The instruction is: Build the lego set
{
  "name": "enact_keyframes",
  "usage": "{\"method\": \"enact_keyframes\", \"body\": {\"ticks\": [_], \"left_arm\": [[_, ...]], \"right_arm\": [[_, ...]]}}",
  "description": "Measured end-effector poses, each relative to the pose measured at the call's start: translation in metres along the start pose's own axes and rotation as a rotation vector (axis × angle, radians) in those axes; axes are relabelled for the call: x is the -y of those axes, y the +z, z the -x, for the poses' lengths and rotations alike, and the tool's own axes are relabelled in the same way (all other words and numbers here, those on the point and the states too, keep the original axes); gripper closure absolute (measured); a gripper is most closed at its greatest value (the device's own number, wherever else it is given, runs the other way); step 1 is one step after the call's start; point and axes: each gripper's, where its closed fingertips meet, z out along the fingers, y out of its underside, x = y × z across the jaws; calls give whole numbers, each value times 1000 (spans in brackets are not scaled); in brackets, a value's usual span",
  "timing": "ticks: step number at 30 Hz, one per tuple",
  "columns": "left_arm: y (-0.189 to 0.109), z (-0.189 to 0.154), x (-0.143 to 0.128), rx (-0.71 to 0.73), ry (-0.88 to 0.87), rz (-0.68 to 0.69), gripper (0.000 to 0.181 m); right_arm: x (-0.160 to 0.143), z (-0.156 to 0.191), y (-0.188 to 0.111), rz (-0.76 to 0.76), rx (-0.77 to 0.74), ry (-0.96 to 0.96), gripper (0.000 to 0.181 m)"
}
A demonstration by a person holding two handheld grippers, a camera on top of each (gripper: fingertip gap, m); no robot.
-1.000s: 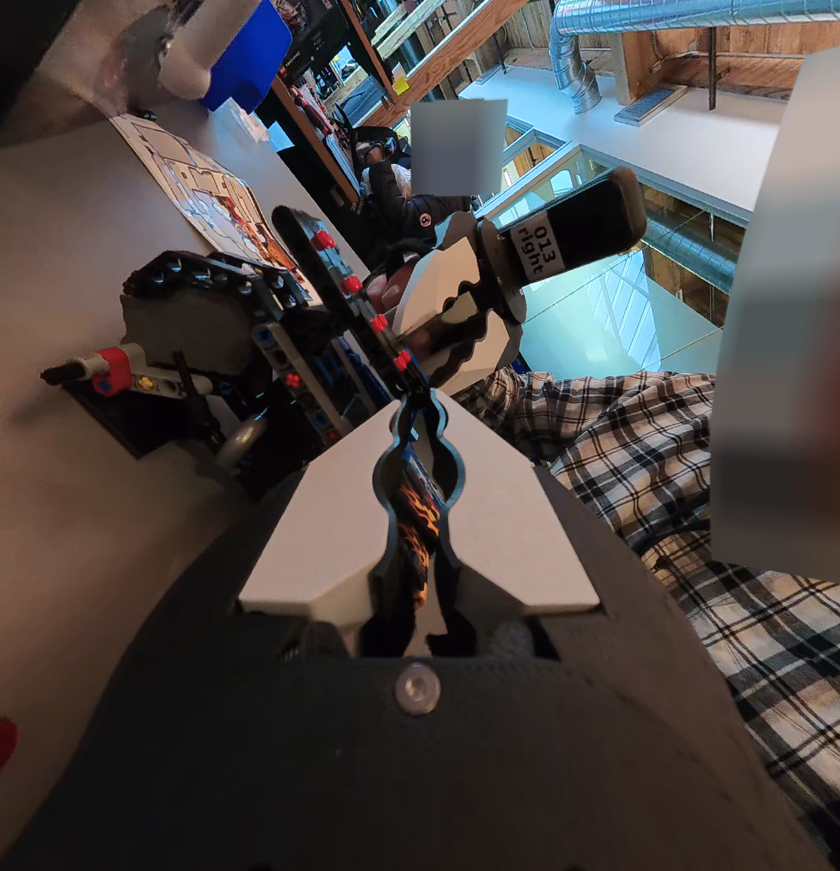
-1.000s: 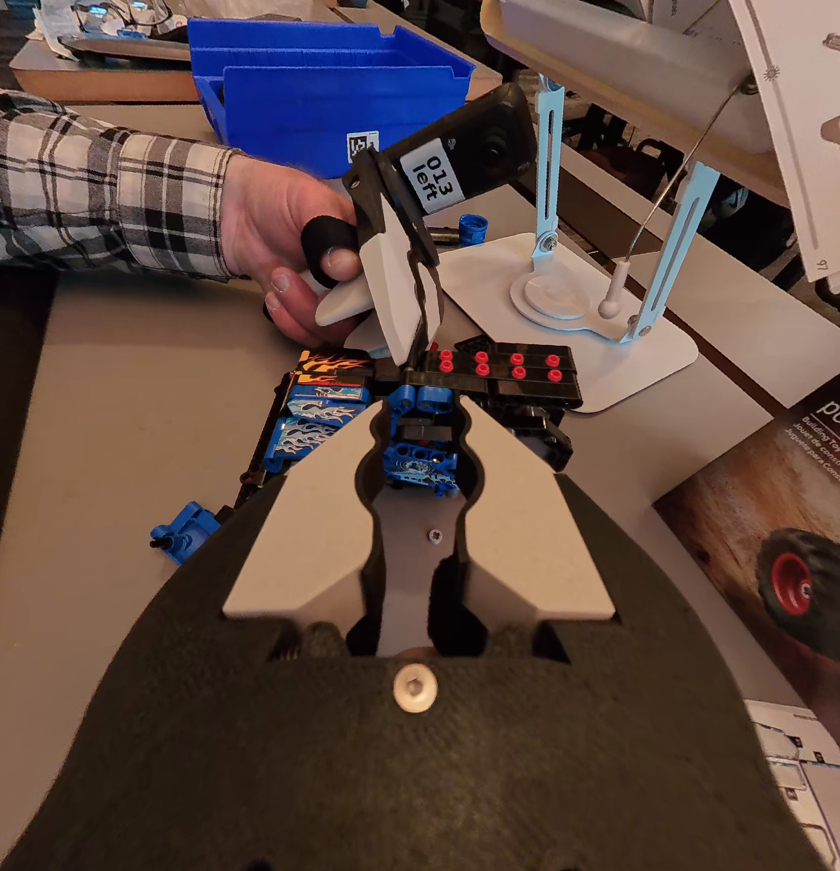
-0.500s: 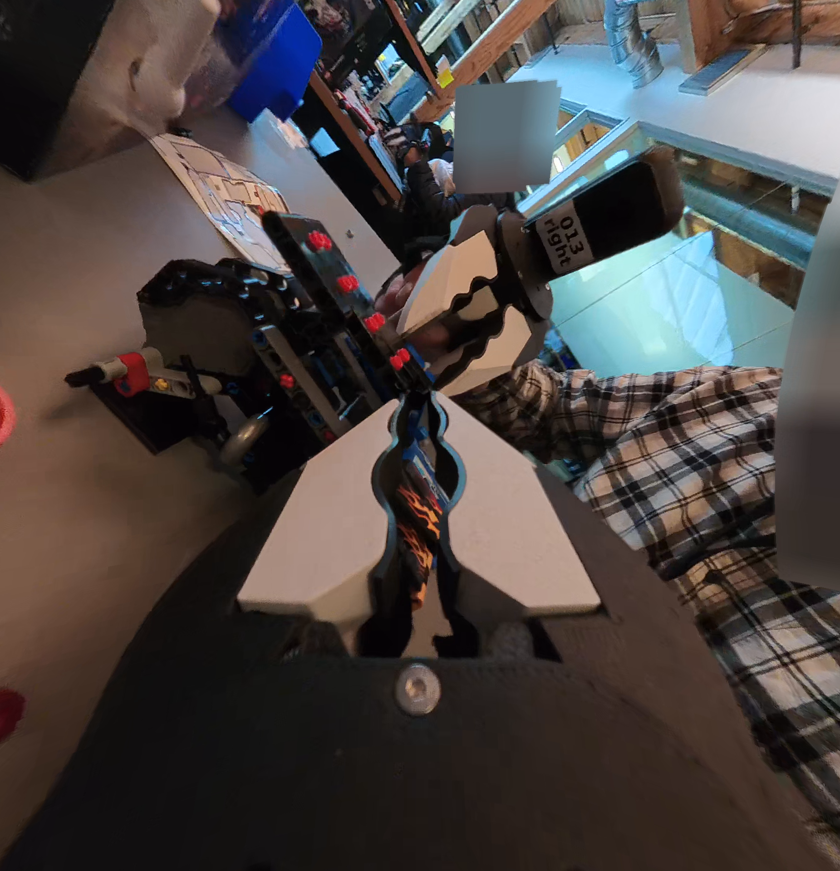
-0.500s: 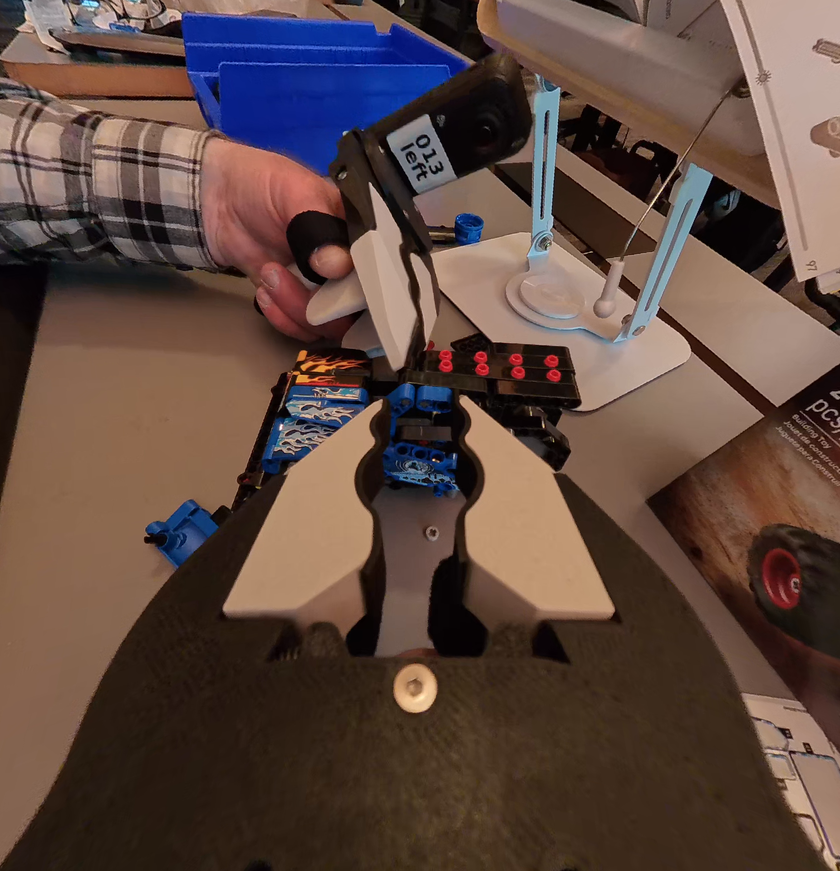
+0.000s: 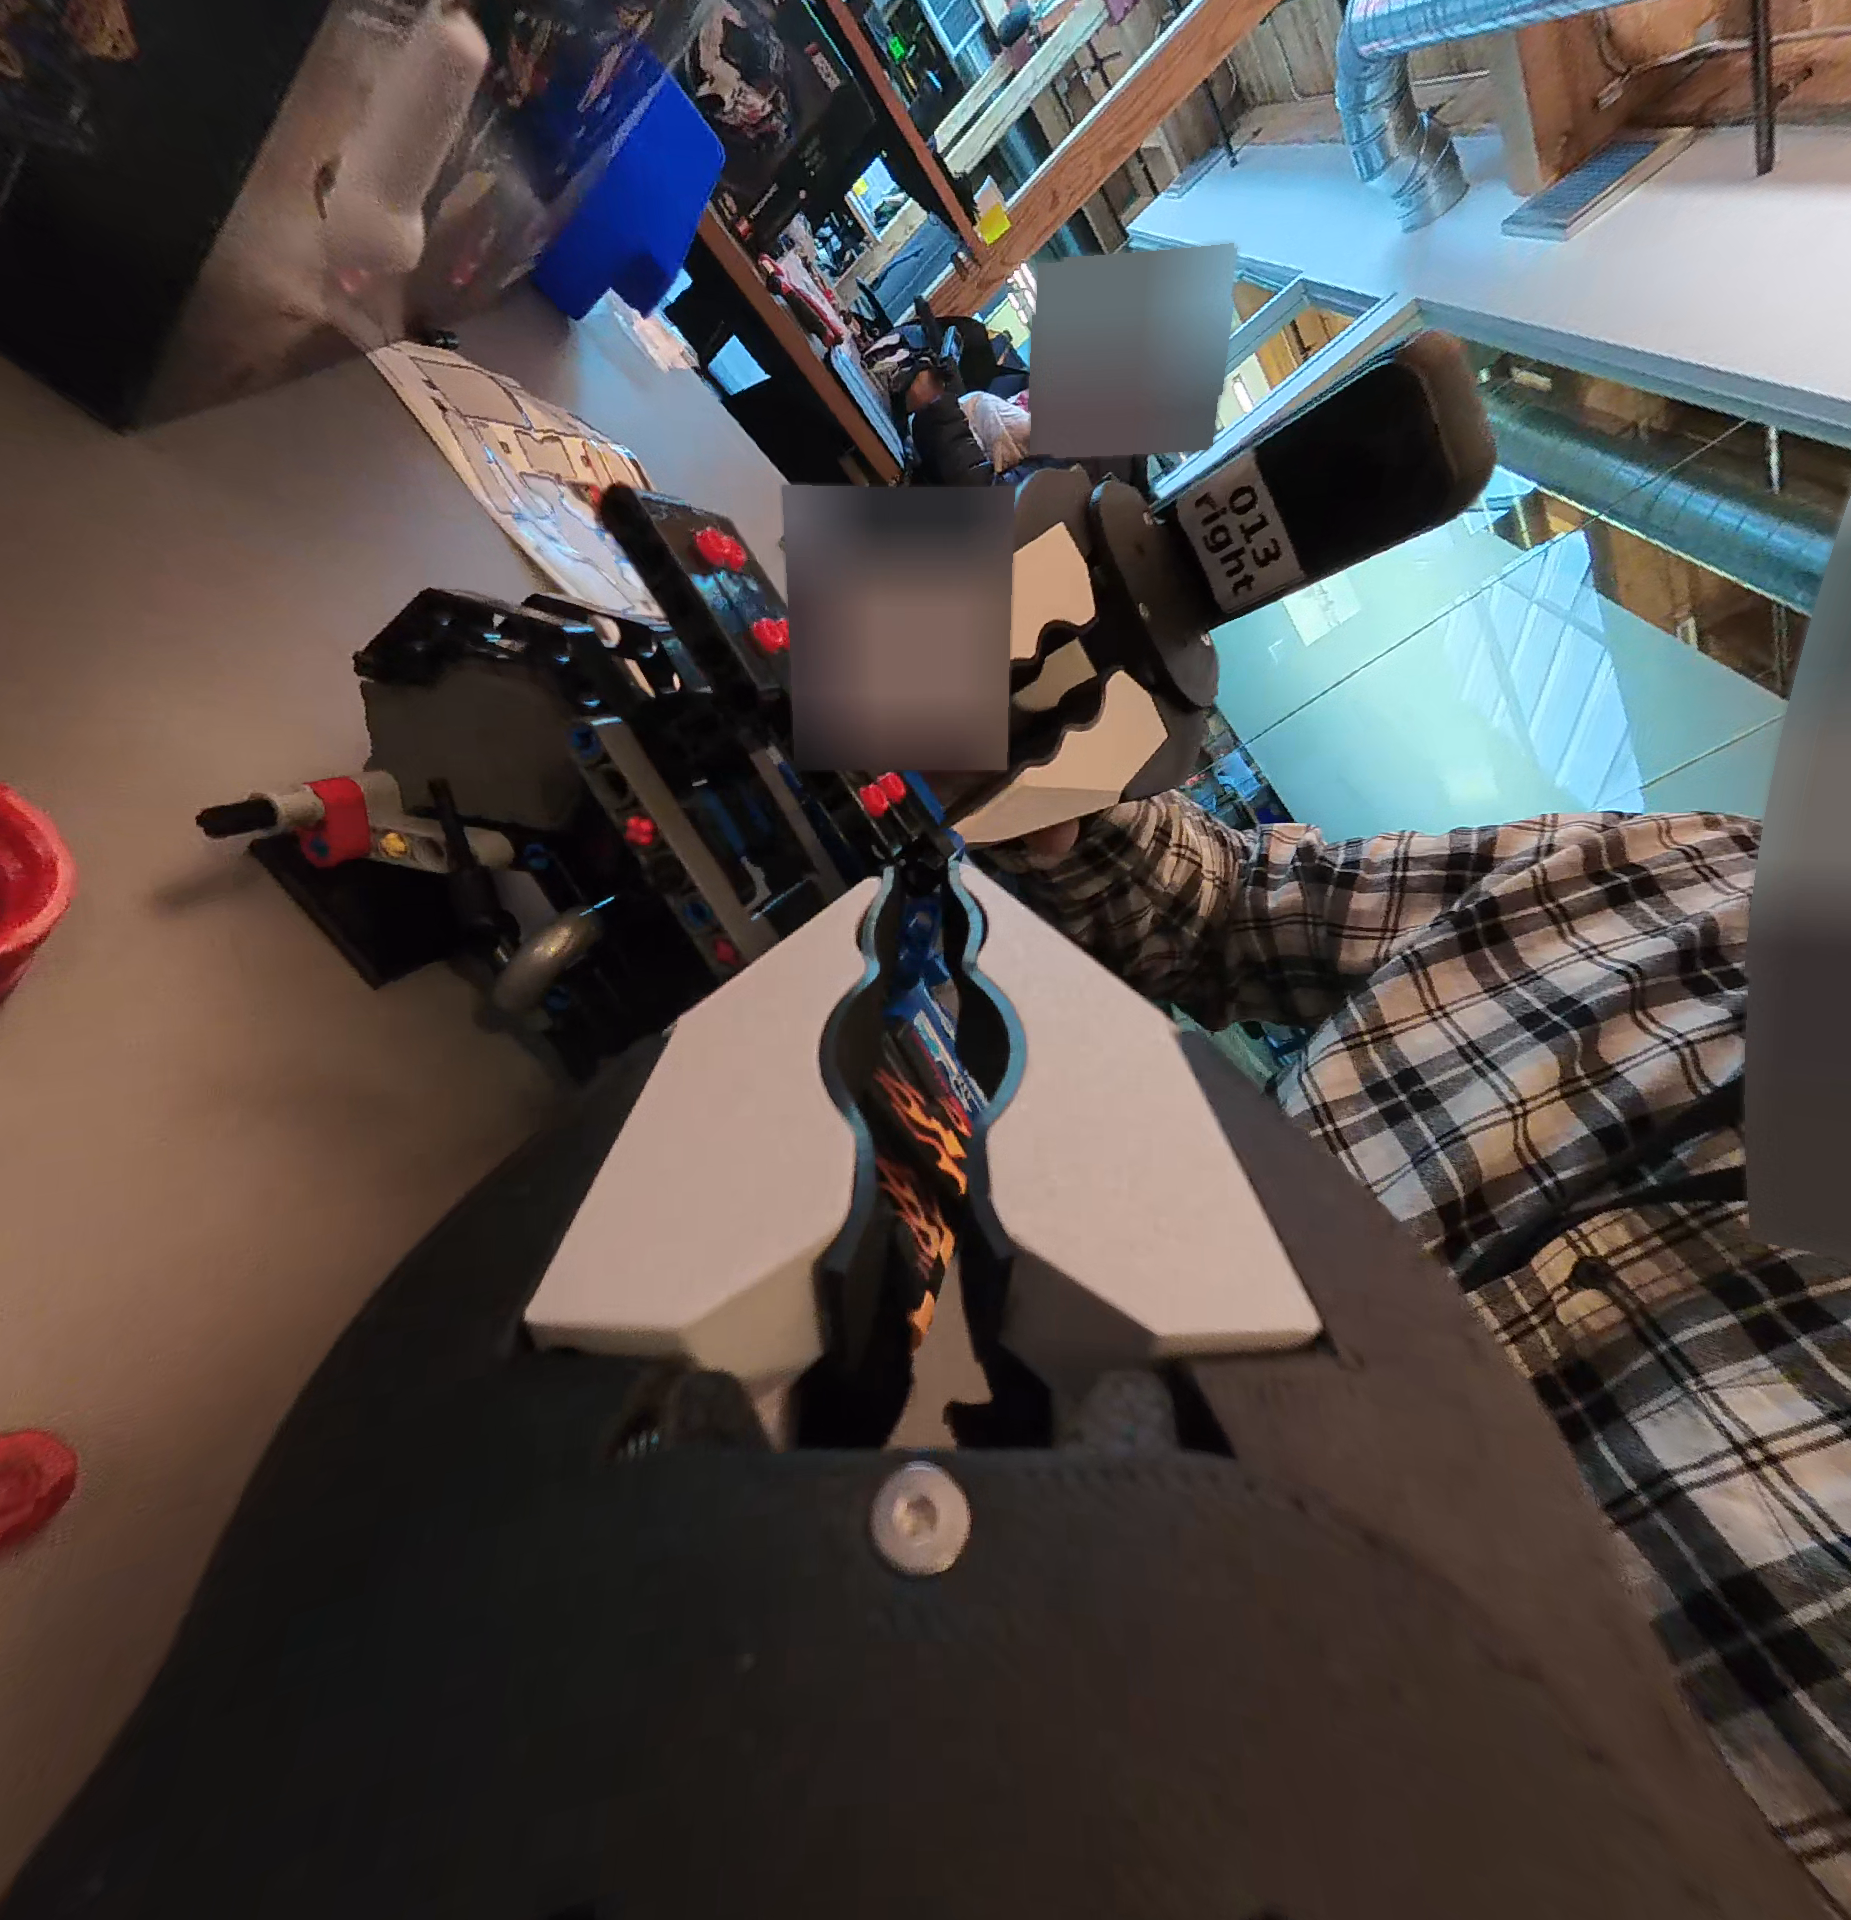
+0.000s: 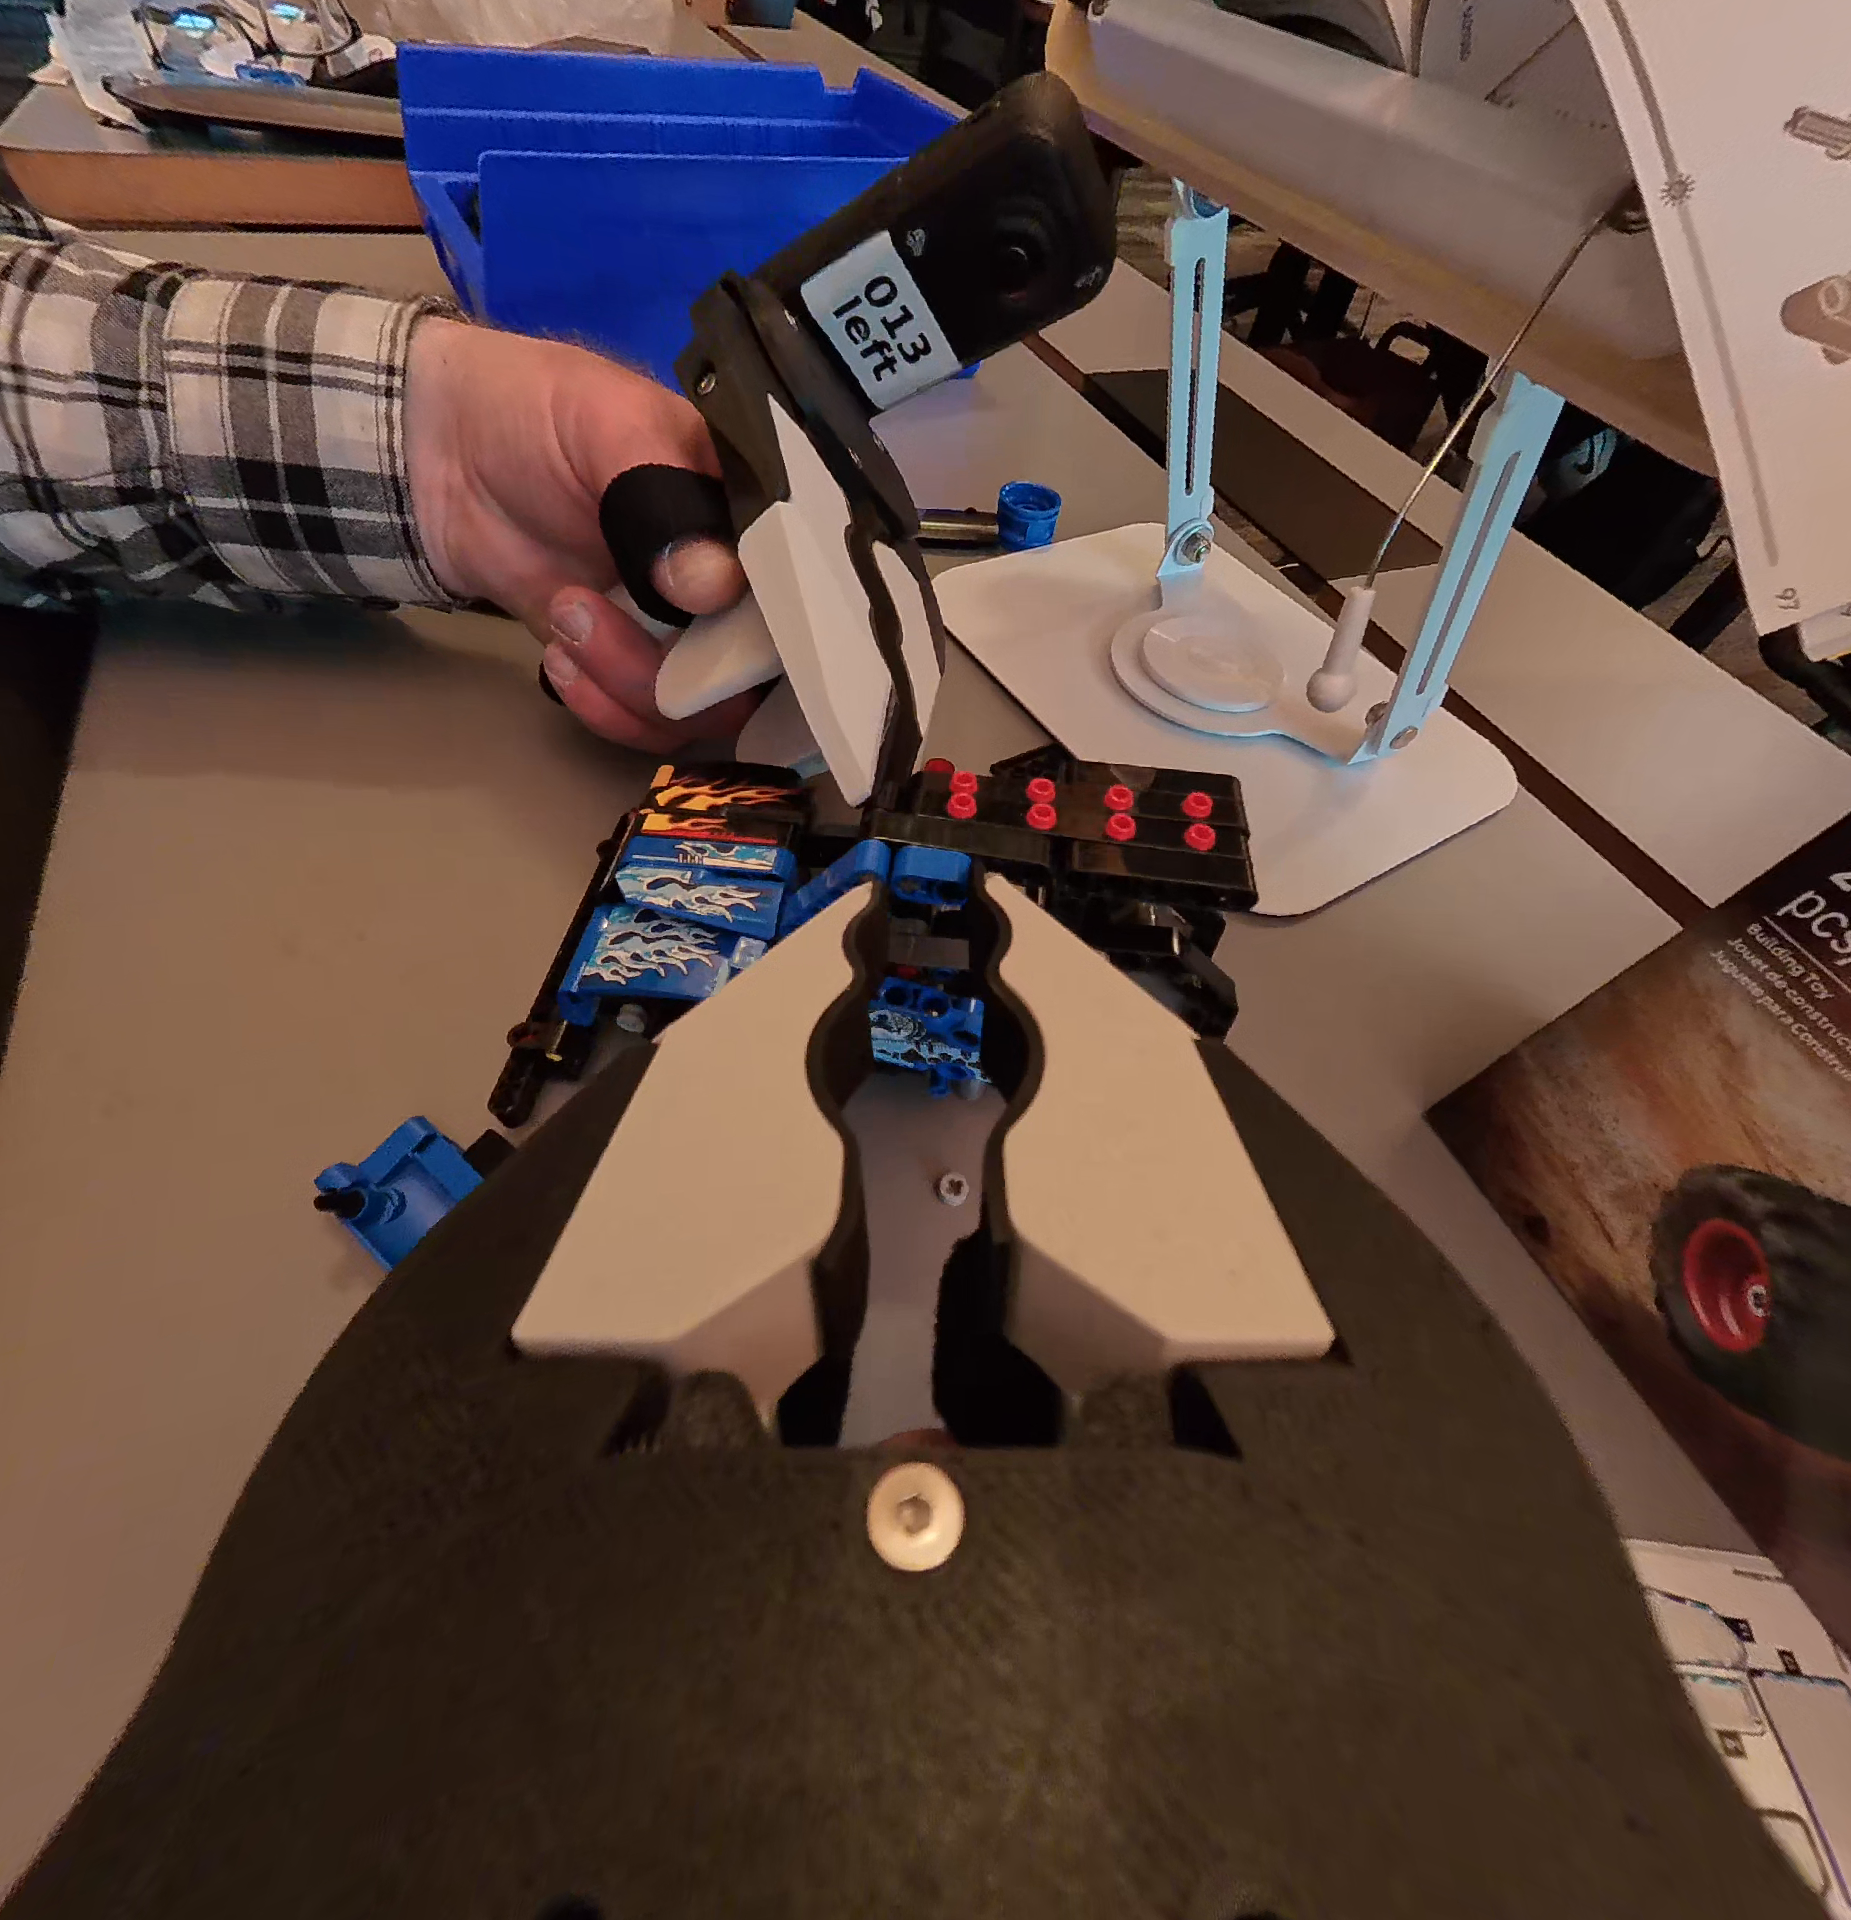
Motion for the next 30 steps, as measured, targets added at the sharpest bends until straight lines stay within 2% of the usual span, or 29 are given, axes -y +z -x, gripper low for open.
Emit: {"method": "enact_keyframes", "body": {"ticks": [9, 12, 14, 17, 21, 24, 26, 30], "left_arm": [[3, 0, -1, 37, 29, 29, 176], [-2, 1, 0, 93, 63, 38, 173], [-6, 5, -2, 194, 114, 57, 154], [-12, 3, -12, 331, 212, 92, 141], [-17, 1, -23, 536, 366, 153, 116], [-17, 13, -35, 744, 497, 243, 103], [-16, 23, -40, 848, 559, 294, 100], [-21, 35, -40, 929, 623, 348, 104]], "right_arm": [[-1, -1, 0, 17, -15, 0, 169], [1, 0, 1, 26, -16, -11, 168], [7, 1, -1, 2, -1, 11, 153], [-3, -10, -11, 43, -14, 52, 142], [-36, -6, -7, 172, 24, 85, 148], [-36, -7, -2, 180, 9, 79, 160], [-35, -8, 2, 178, 9, 90, 166], [-32, -3, 11, 175, -2, 51, 171]]}}
